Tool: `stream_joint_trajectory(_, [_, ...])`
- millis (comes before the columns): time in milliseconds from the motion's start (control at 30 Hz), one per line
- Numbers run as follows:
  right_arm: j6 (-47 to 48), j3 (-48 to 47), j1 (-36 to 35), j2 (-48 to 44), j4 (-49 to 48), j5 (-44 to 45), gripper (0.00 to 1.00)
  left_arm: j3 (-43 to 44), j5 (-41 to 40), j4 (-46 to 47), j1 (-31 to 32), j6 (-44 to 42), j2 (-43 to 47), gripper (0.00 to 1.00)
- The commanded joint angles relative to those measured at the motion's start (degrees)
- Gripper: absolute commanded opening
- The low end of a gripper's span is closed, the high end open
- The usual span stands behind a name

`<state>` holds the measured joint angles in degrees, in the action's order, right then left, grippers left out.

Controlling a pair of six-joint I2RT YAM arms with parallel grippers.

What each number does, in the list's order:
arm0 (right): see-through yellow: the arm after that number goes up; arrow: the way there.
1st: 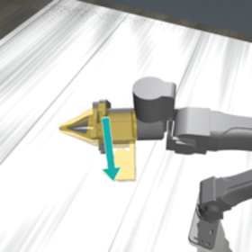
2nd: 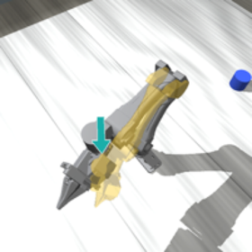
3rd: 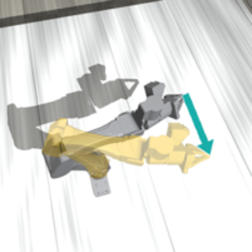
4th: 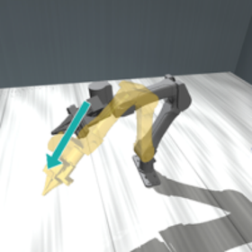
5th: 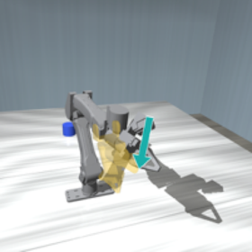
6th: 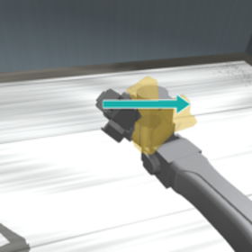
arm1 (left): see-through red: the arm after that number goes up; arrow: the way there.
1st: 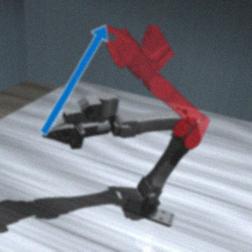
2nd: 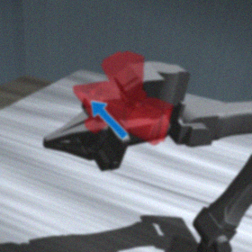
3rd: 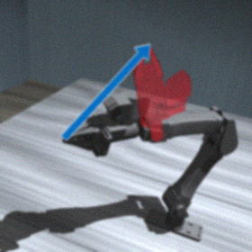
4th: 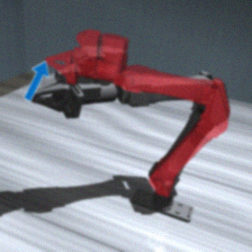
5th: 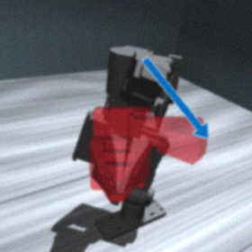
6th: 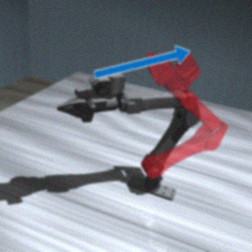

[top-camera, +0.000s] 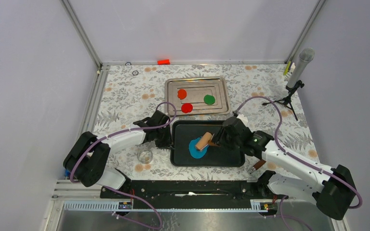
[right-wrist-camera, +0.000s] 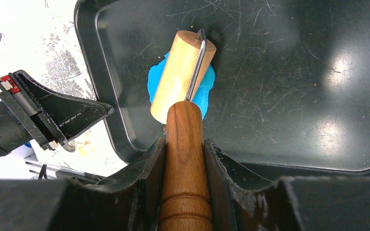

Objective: Roll out the dumpling wrappers from the dough
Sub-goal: Flatten out the dough on the work surface.

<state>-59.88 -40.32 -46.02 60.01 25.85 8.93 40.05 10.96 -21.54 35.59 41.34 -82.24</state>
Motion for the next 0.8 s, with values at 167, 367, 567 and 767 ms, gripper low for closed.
stream_joint_trajectory(167, [-0.3,3.3,0.0,-4.2,9.3,2.7,0.0,2.5,1.3,0.8,-0.8,-1.5,1.0,0.0])
stream_joint_trajectory(367, [0.2,4.1,0.0,-3.0,7.7,2.3,0.0,2.4,1.8,1.1,-1.0,-1.4,0.4,0.0])
stream_joint_trajectory(567, [0.5,5.4,0.0,1.2,2.8,2.7,0.0,1.9,1.5,1.2,-1.0,-1.0,1.3,0.0])
stream_joint_trajectory(767, [-2.3,10.2,0.8,1.4,-1.3,0.7,0.0,1.7,1.4,1.1,-1.0,-0.8,1.4,0.0])
